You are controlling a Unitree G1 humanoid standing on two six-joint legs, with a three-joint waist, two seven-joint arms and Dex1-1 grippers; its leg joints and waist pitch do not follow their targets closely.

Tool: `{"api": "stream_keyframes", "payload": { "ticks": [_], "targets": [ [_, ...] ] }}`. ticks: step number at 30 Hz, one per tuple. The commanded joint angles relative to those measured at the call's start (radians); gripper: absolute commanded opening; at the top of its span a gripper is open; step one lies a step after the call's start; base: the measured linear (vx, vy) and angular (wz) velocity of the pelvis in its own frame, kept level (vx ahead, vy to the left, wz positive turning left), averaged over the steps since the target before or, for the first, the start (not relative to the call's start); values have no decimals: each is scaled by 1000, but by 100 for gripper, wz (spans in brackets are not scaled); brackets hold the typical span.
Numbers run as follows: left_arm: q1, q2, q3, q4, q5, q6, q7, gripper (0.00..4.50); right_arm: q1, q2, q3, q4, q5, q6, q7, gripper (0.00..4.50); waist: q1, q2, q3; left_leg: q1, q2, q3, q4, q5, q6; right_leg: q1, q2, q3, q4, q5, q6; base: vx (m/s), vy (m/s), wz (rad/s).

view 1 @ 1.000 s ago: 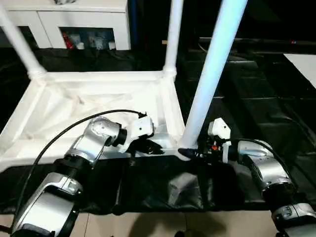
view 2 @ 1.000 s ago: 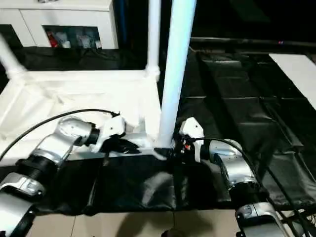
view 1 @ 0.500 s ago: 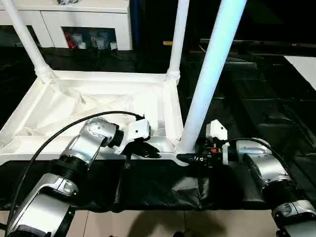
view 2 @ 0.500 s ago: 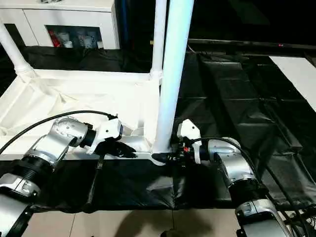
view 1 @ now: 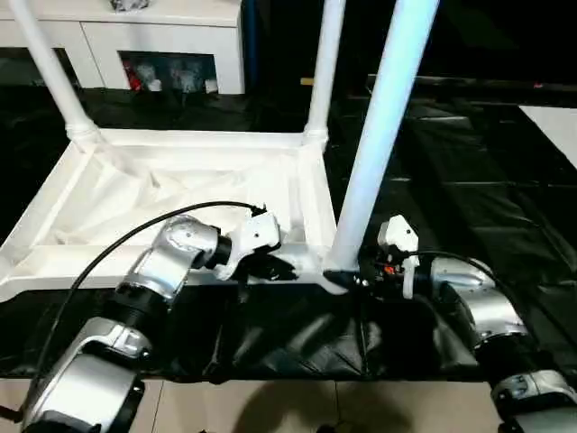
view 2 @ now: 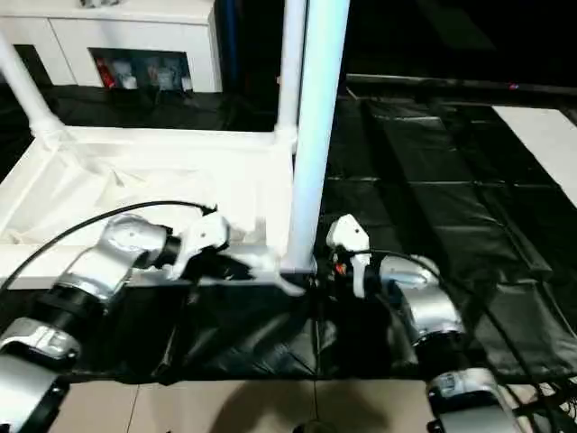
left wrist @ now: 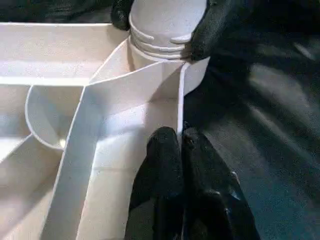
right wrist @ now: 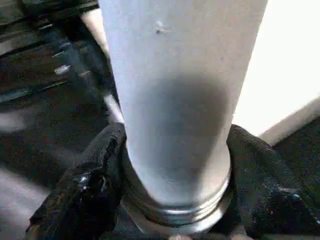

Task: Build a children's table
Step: Rotate leg to tighten

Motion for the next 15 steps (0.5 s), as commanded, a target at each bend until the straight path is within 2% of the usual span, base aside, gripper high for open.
{"api": "stream_keyframes", "payload": {
  "ticks": [1,2,3,4,5,6,8,9,11,13,15],
  "targets": [
    [27,-129,-50,33,31,77,148,0,-3,110,-23,54,-34,-28,-264,269,-3,-4,-48,-14,36,-2,-83,-102,58,60,-58,59,-94,-311,-195,0,0,0],
    [27,-129,-50,33,31,77,148,0,-3,110,-23,54,-34,-28,-264,269,-3,-4,-48,-14,36,-2,-83,-102,58,60,-58,59,-94,-311,-195,0,0,0],
    [27,-141,-50,34,33,82,163,0,-4,122,-26,62,-38,-31,-293,268,-5,-6,-52,-16,32,-7,-87,-113,45,67,-58,55,-99,-347,-166,0,0,0],
    [27,-182,-55,40,39,96,210,0,-8,174,-44,76,-35,-32,-387,268,-12,-4,-54,-15,37,-9,-88,-105,48,66,-57,55,-96,-315,-172,0,0,0],
    [27,-182,-55,40,39,96,210,0,-8,174,-44,76,-35,-32,-387,268,-14,-4,-55,-15,36,-8,-88,-101,49,65,-56,55,-97,-294,-177,0,0,0],
    [27,-216,-65,47,52,102,249,0,-11,228,-50,81,-39,-31,-458,268,-16,2,-55,-14,36,-8,-90,-107,51,64,-57,56,-96,-271,-189,0,0,0],
    [29,-231,-70,50,62,104,273,0,-15,261,-42,85,-57,-37,-500,268,-20,0,-53,-13,35,-8,-91,-128,51,62,-55,55,-100,-273,-192,0,0,0],
    [30,-233,-73,47,66,102,275,0,-13,270,-35,81,-64,-51,-503,268,-23,-1,-52,-11,34,-8,-93,-170,52,61,-56,54,-106,-305,-186,0,0,0],
    [34,-233,-74,41,73,104,278,0,-10,280,-29,78,-72,-73,-505,268,-24,-1,-52,-15,34,-11,-95,-191,52,64,-58,53,-109,-342,-170,0,0,0],
    [37,-229,-70,35,74,104,276,0,-8,280,-33,77,-72,-96,-501,338,-25,-2,-51,-16,33,-11,-95,-198,55,63,-59,55,-112,-354,-163,0,0,0],
    [45,-207,-62,22,72,92,260,0,0,268,-56,58,-41,-114,-462,348,-23,-4,-52,-15,35,-12,-96,-195,62,63,-61,56,-110,-342,-168,0,0,0]
  ]
}}
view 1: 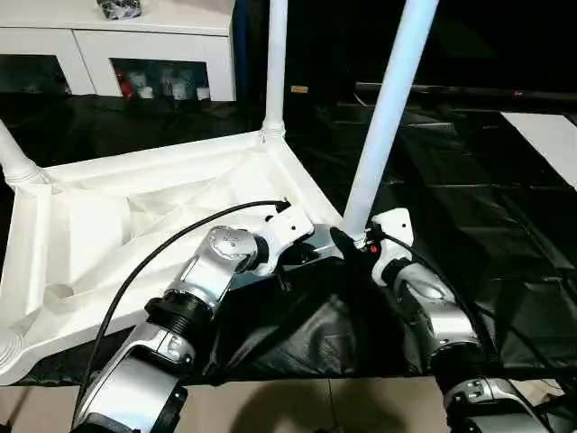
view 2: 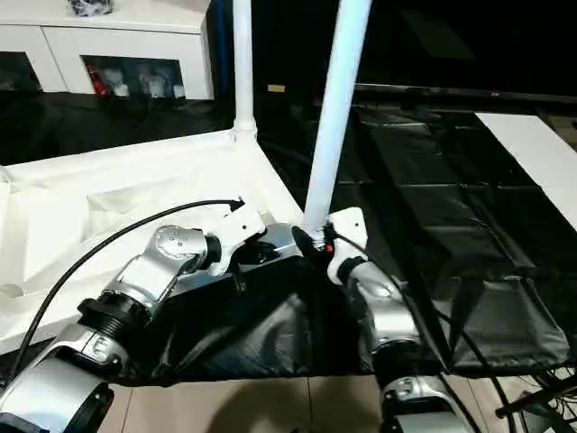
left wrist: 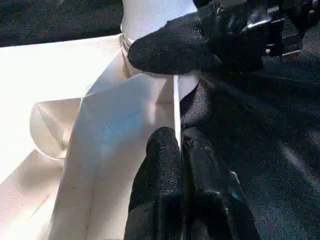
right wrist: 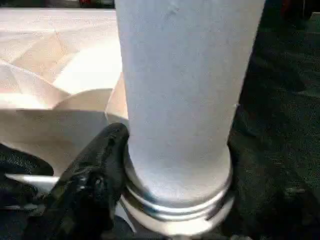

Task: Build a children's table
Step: Rotate leg to tighten

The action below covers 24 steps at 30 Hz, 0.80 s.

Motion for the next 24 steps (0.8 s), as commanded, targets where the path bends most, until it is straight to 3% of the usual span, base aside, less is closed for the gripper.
{"api": "stream_keyframes", "payload": {
  "ticks": [1,5,8,11,13,16,21,24],
  "targets": [
    [41,-42,-76,15,1,-10,-55,0,-2,44,57,-34,18,-30,94,360,2,2,-44,-19,36,-10,-93,-186,71,50,-61,57,-93,-333,-182,0,0,0],
    [48,-7,-74,9,-11,-41,-86,0,8,-1,44,-62,32,-33,142,387,5,3,-51,-20,37,-6,-87,-105,105,54,-59,59,-76,-187,-228,0,0,0],
    [60,44,-71,-5,-26,-81,-159,0,20,-74,55,-92,15,-44,199,416,6,-3,-62,-26,33,-4,-76,27,174,65,-60,59,-50,3,-280,0,0,0],
    [66,72,-67,-18,-38,-106,-210,0,30,-113,61,-115,26,-42,269,416,9,-4,-62,-25,33,-1,-71,61,221,62,-63,59,-47,30,-294,0,0,0],
    [67,101,-70,-24,-42,-128,-257,0,39,-148,73,-142,47,-34,357,416,16,-4,-56,-24,36,0,-75,19,222,60,-61,57,-57,-54,-284,0,0,0],
    [63,137,-74,-23,-45,-157,-318,0,45,-196,95,-174,71,-6,487,402,23,-3,-52,-20,41,0,-81,-46,171,57,-59,58,-65,-142,-262,0,0,0],
    [54,187,-83,-24,-63,-189,-400,0,35,-263,127,-185,89,51,633,362,23,-2,-54,-20,41,0,-82,-36,152,59,-58,60,-59,-103,-268,0,0,0],
    [49,214,-81,-27,-74,-200,-446,0,28,-301,151,-187,89,87,715,341,24,-3,-57,-21,40,0,-79,-5,163,62,-59,59,-53,-62,-278,0,0,0]
  ]
}}
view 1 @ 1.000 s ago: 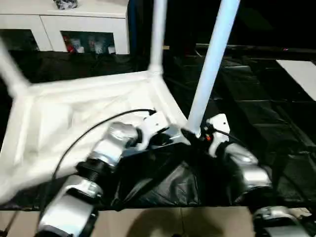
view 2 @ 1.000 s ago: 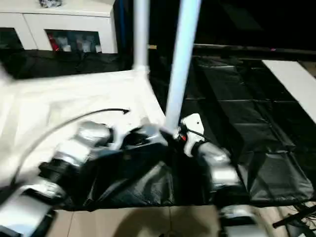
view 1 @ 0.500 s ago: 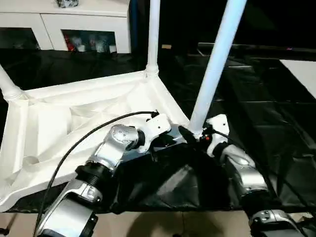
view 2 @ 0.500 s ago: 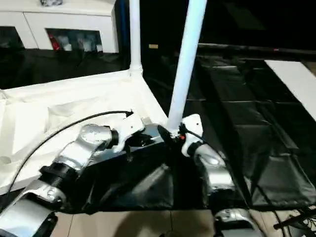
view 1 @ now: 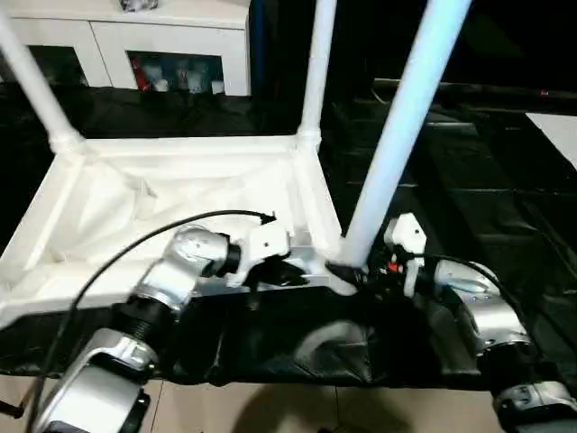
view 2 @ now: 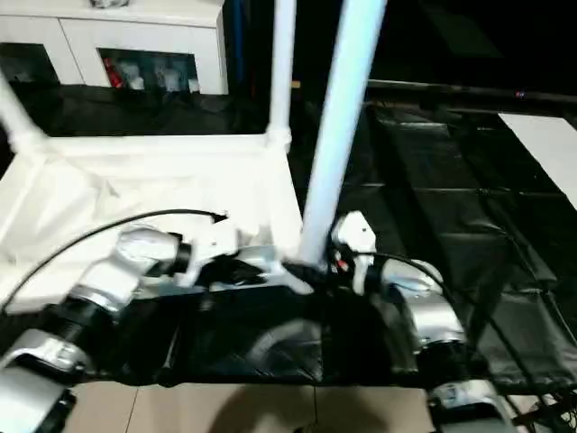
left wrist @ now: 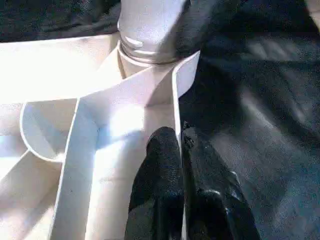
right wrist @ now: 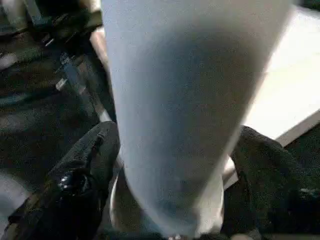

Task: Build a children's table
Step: Rotate leg to tighten

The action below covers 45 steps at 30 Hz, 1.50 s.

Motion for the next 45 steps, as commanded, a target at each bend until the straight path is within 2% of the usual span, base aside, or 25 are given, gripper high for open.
{"api": "stream_keyframes", "payload": {
  "ticks": [1,2,3,4,9,14,18,19,20,21,23,24,27,29,39,45],
  "targets": [
    [8,17,-45,18,19,-4,-48,0,-10,-23,12,-25,7,26,49,338,-2,-5,-57,-14,37,-2,-66,-9,153,70,-59,60,-54,-55,-278,0,0,0],
    [7,22,-43,18,16,-5,-57,0,-12,-28,16,-25,7,30,59,328,-1,-5,-58,-14,37,-2,-65,-3,156,70,-60,60,-54,-50,-281,0,0,0],
    [6,26,-43,18,15,-7,-62,0,-15,-29,17,-24,7,31,64,328,-3,-15,-57,-16,37,-1,-65,-4,159,70,-60,59,-55,-57,-278,0,0,0],
    [3,35,-43,22,12,-15,-80,0,-21,-33,20,-22,10,37,80,311,0,-10,-56,-15,38,-3,-66,-4,154,71,-62,60,-55,-75,-274,0,0,0],
    [-1,46,-42,26,5,-23,-106,0,-39,-28,19,-14,19,39,98,269,2,-9,-56,-12,39,-2,-66,-3,137,69,-61,60,-54,-79,-273,0,0,0],
    [3,50,-45,27,2,-28,-113,0,-46,-26,19,-25,30,51,109,260,3,-10,-58,-13,39,-1,-64,17,142,70,-61,59,-50,-47,-282,0,0,0],
    [9,47,-46,21,0,-25,-115,0,-39,-26,12,-34,17,23,77,259,3,-11,-58,-13,38,-1,-63,12,138,70,-60,59,-51,-59,-279,0,0,0],
    [9,47,-47,23,-1,-27,-115,0,-41,-24,4,-36,33,56,84,259,3,-11,-58,-13,38,-1,-63,11,137,71,-60,60,-51,-60,-279,0,0,0],
    [8,46,-47,24,-1,-28,-115,0,-43,-24,-2,-38,44,80,89,314,3,-10,-58,-13,38,-1,-63,13,137,71,-60,60,-50,-55,-281,0,0,0],
    [8,46,-47,25,-1,-28,-116,0,-46,-24,-6,-38,49,87,88,328,3,-11,-58,-13,38,-1,-63,19,138,72,-59,59,-49,-47,-281,0,0,0],
    [6,46,-47,27,-1,-30,-116,0,-49,-27,-6,-38,47,88,91,328,5,-8,-58,-12,39,-1,-63,19,140,71,-59,60,-49,-43,-283,0,0,0],
    [6,46,-47,27,0,-30,-116,0,-49,-28,-5,-38,45,85,90,345,5,-9,-59,-12,39,-1,-62,21,140,71,-59,59,-48,-40,-283,0,0,0],
    [0,46,-49,35,1,-34,-116,0,-55,-31,3,-25,11,20,64,356,4,-8,-58,-12,38,-1,-62,12,131,70,-60,59,-50,-54,-281,0,0,0],
    [-1,46,-50,38,1,-35,-116,0,-57,-31,2,-27,22,33,76,356,3,-9,-58,-12,37,-1,-63,4,128,71,-59,60,-50,-58,-280,0,0,0],
    [-4,47,-47,45,1,-33,-117,0,-49,-34,8,-46,49,83,125,261,7,-9,-60,-13,39,-1,-59,27,142,72,-59,58,-44,-24,-289,0,0,0],
    [-7,48,-47,52,2,-39,-117,0,-49,-34,12,-41,50,91,134,208,7,-9,-59,-13,39,-1,-61,8,129,72,-59,58,-48,-53,-282,0,0,0]
  ]
}}
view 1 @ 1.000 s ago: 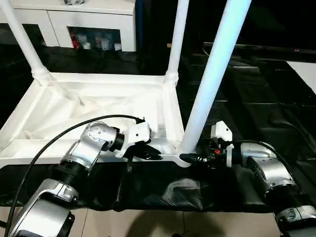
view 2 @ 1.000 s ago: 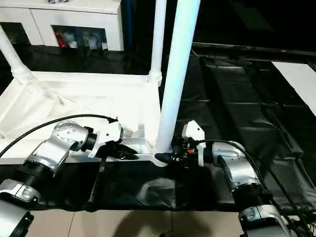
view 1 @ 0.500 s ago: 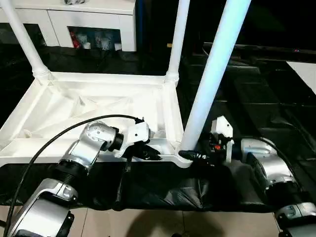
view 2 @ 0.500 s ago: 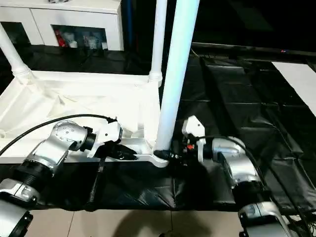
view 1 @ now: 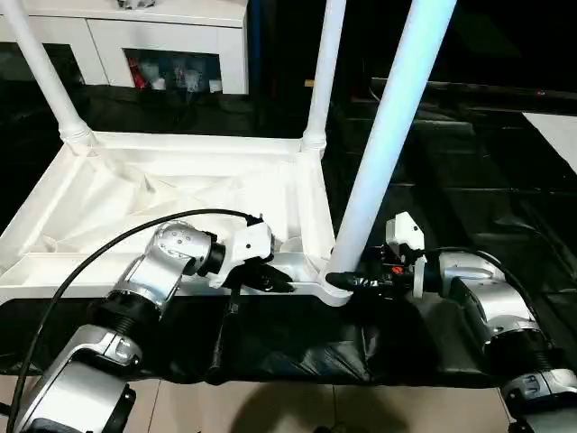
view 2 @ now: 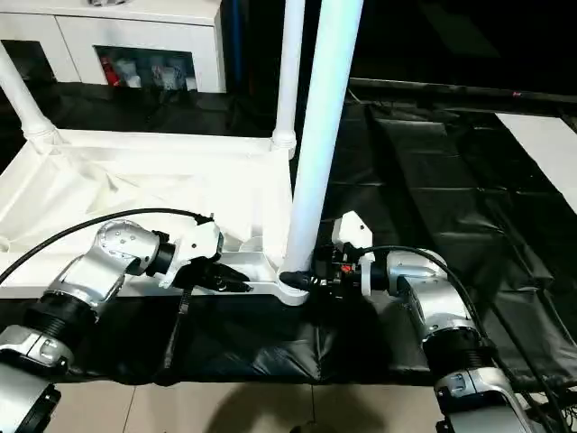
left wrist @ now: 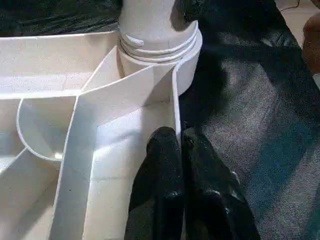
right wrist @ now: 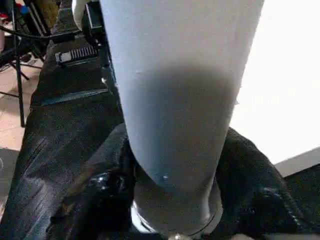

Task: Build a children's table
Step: Rotate leg to tighten

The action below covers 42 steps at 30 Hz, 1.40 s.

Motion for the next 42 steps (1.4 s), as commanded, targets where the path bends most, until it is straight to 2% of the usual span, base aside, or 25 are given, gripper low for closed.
{"api": "stream_keyframes", "payload": {
  "ticks": [1,5,7,9,10,11,12,13,16,18,19,20,22,24,25,27,28,30,31,33,37,38,39,40,42],
  "targets": [
    [6,7,-45,19,24,4,-38,0,0,-13,-9,-19,13,20,-2,201,4,0,-64,-13,36,-2,-64,8,129,74,-59,59,-53,-48,-283,0,0,0],
    [6,3,-43,20,23,11,-28,0,6,-6,-10,-21,15,29,-9,197,4,0,-64,-14,36,-2,-64,15,130,74,-59,59,-51,-34,-285,0,0,0],
    [-4,-19,-33,33,34,46,32,0,22,10,-16,-19,14,52,-44,196,4,0,-63,-14,36,-2,-64,12,129,74,-59,59,-52,-36,-285,0,0,0],
    [-18,-47,-20,51,40,74,97,0,37,24,-15,-14,5,66,-82,196,5,-2,-59,-12,34,0,-66,-22,115,72,-59,60,-62,-85,-276,0,0,0],
    [-28,-76,-10,66,44,94,152,0,48,43,-17,-4,-8,64,-131,196,7,0,-54,-5,35,1,-70,-67,99,66,-58,59,-73,-148,-265,0,0,0],
    [-34,-95,-6,73,46,108,183,0,53,58,-18,7,-20,62,-173,196,7,0,-54,-5,35,1,-70,-67,99,66,-58,59,-73,-148,-265,0,0,0],
    [-42,-128,-1,83,49,131,233,0,61,83,-19,22,-40,61,-237,196,9,-5,-49,6,36,4,-74,-132,62,58,-58,59,-87,-249,-240,0,0,0],
    [-47,-153,1,89,52,150,268,0,66,103,-18,35,-55,60,-289,195,8,-2,-43,7,32,4,-76,-170,43,56,-56,55,-98,-342,-209,0,0,0],
    [-55,-237,2,102,53,197,356,0,70,179,-20,77,-97,49,-456,194,-3,0,-40,1,31,-10,-86,-225,13,63,-61,48,-112,-490,-126,0,0,0],
    [-58,-254,0,104,55,205,370,0,66,201,-21,84,-101,51,-490,194,-8,-1,-42,3,30,-13,-88,-244,14,59,-60,47,-119,-507,-108,0,0,0],
    [-62,-274,-3,110,59,210,389,0,58,227,-22,96,-105,57,-532,193,-10,0,-42,4,31,-13,-88,-250,15,57,-59,47,-120,-506,-107,0,0,0],
    [-68,-290,-6,118,63,214,408,0,49,251,-22,108,-112,57,-572,193,-12,6,-42,7,30,-14,-89,-264,18,55,-59,47,-122,-500,-110,0,0,0],
    [-87,-320,-19,151,88,213,459,0,3,329,-35,154,-124,51,-703,193,-25,5,-42,6,28,-16,-93,-286,8,52,-55,43,-125,-508,-105,0,0,0],
    [-90,-323,-21,157,92,213,467,0,-4,341,-36,159,-123,45,-712,193,-32,3,-43,2,25,-21,-93,-305,10,59,-58,38,-131,-546,-84,0,0,0],
    [-94,-324,-22,163,102,209,472,0,-9,356,-44,158,-119,26,-717,249,-30,4,-42,4,26,-20,-93,-310,19,55,-60,39,-136,-556,-77,0,0,0],
    [-97,-320,-17,167,105,206,471,0,-13,360,-51,154,-120,2,-722,263,-33,5,-42,4,26,-21,-94,-322,23,53,-61,38,-139,-566,-75,0,0,0],
    [-96,-313,-13,165,107,204,467,0,-13,357,-58,148,-113,-4,-712,265,-31,8,-43,3,28,-23,-96,-325,24,55,-60,37,-137,-555,-77,0,0,0],
    [-85,-284,-10,148,101,186,439,0,3,319,-63,119,-95,-13,-645,304,-30,7,-47,1,30,-21,-99,-308,35,58,-61,39,-134,-501,-94,0,0,0],
    [-80,-274,-10,141,96,177,422,0,10,298,-58,107,-95,-21,-617,304,-30,5,-49,-1,32,-20,-100,-292,38,61,-61,41,-132,-473,-102,0,0,0],
    [-67,-251,-7,121,79,151,370,0,17,255,-58,94,-98,-38,-569,313,-26,5,-54,-7,36,-15,-98,-223,57,67,-63,48,-115,-330,-158,0,0,0],
    [-45,-211,-4,83,49,112,266,0,22,185,-50,75,-89,-55,-458,313,-21,7,-62,-5,39,-8,-90,-142,86,72,-63,51,-96,-185,-230,47,-8,3],
    [-38,-181,-9,65,38,91,207,0,28,138,-41,52,-73,-56,-363,313,-21,5,-69,-9,37,-6,-83,-82,106,76,-61,53,-81,-92,-257,69,-18,3],
    [-37,-169,-13,61,37,81,188,0,30,123,-38,43,-66,-55,-329,313,-18,5,-75,-11,34,-3,-73,-6,148,76,-59,55,-64,32,-289,71,-25,5],
    [-37,-169,-13,61,37,81,188,0,30,123,-38,43,-66,-55,-329,313,-16,3,-78,-12,30,0,-67,31,174,75,-58,57,-56,96,-304,71,-25,5],
    [-36,-153,-17,59,37,70,163,0,31,102,-37,33,-56,-50,-283,313,-8,2,-74,-13,29,3,-61,81,232,71,-60,58,-48,164,-331,32,-17,4]
  ]
}}
